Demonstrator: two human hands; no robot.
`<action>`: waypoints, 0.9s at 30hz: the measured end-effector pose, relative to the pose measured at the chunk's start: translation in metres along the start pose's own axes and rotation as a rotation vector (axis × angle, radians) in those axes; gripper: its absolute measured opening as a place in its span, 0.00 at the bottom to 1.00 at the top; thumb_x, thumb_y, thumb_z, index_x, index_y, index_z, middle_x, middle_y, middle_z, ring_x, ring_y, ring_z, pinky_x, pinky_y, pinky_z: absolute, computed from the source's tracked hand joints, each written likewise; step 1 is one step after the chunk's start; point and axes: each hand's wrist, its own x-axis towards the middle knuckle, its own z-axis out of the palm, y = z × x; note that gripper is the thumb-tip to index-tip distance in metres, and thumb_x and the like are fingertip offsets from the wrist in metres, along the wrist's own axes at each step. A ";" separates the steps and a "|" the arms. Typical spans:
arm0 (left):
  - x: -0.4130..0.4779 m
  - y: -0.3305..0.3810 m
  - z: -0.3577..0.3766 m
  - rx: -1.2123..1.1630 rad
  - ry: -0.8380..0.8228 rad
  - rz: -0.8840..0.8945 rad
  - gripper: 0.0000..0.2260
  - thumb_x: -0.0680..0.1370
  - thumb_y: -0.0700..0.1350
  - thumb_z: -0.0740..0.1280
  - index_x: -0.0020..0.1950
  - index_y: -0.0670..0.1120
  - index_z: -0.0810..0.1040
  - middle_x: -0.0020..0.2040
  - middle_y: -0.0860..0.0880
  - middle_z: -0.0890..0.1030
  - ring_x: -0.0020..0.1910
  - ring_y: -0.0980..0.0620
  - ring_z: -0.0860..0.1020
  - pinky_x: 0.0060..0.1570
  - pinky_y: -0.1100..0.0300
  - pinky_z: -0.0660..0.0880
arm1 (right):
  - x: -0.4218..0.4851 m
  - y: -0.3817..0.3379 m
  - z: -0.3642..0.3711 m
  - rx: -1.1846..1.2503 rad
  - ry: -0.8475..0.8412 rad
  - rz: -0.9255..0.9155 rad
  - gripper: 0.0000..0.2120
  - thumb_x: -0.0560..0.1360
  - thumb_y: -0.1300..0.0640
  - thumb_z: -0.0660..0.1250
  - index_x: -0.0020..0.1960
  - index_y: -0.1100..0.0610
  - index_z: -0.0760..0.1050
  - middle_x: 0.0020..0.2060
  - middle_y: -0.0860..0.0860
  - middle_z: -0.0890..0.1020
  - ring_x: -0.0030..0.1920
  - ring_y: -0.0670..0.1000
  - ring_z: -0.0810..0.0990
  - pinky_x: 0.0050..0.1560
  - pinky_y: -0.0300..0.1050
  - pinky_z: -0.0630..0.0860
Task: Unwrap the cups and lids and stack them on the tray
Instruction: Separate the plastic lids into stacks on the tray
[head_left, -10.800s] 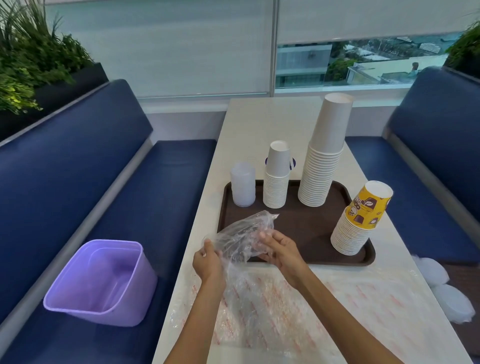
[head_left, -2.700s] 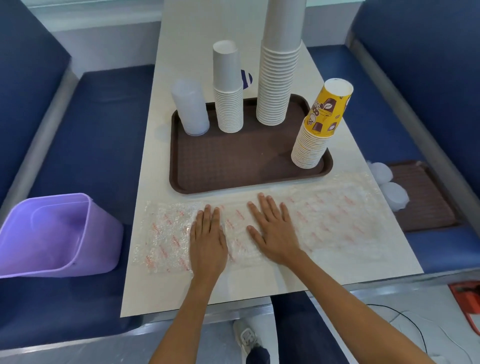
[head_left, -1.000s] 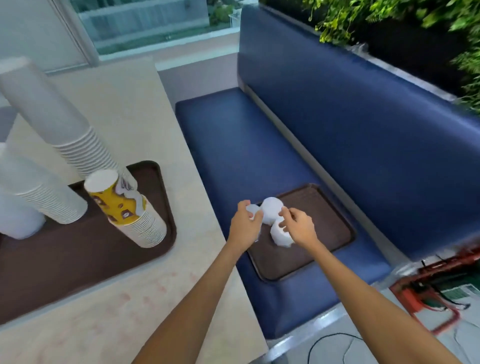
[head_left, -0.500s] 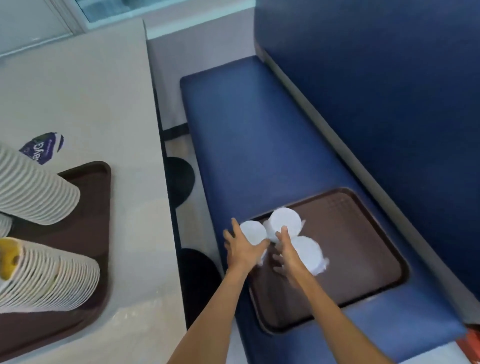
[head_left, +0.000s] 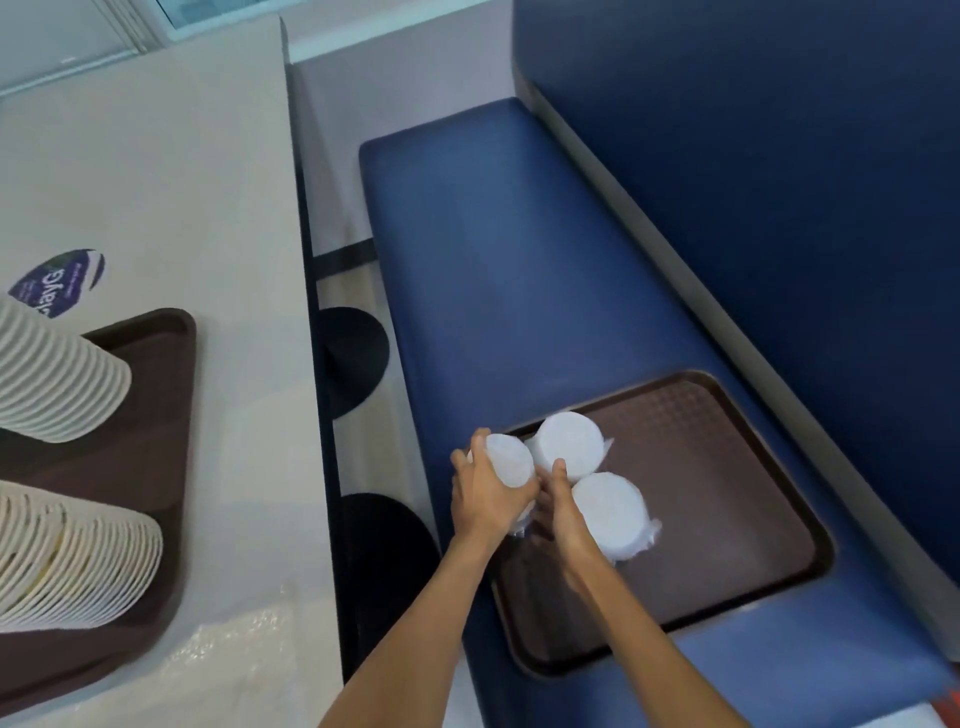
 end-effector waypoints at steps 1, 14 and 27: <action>-0.004 0.007 -0.006 -0.001 0.003 0.006 0.38 0.67 0.58 0.75 0.71 0.53 0.59 0.64 0.45 0.65 0.62 0.43 0.71 0.55 0.51 0.74 | -0.006 -0.006 0.003 -0.021 0.031 -0.016 0.26 0.79 0.41 0.57 0.70 0.55 0.69 0.61 0.59 0.77 0.62 0.59 0.75 0.48 0.46 0.76; -0.146 0.093 -0.200 -0.018 0.099 0.349 0.41 0.63 0.73 0.67 0.70 0.57 0.61 0.62 0.52 0.72 0.60 0.49 0.74 0.58 0.52 0.73 | -0.225 -0.103 0.061 -0.144 -0.045 -0.566 0.06 0.79 0.53 0.63 0.45 0.54 0.71 0.51 0.51 0.79 0.50 0.48 0.78 0.55 0.45 0.75; -0.267 -0.076 -0.345 -0.134 0.237 0.301 0.38 0.59 0.78 0.62 0.63 0.60 0.69 0.61 0.61 0.74 0.59 0.57 0.74 0.56 0.56 0.71 | -0.362 0.031 0.157 -0.423 -0.413 -0.559 0.08 0.81 0.53 0.59 0.54 0.52 0.76 0.49 0.45 0.80 0.48 0.39 0.78 0.43 0.31 0.73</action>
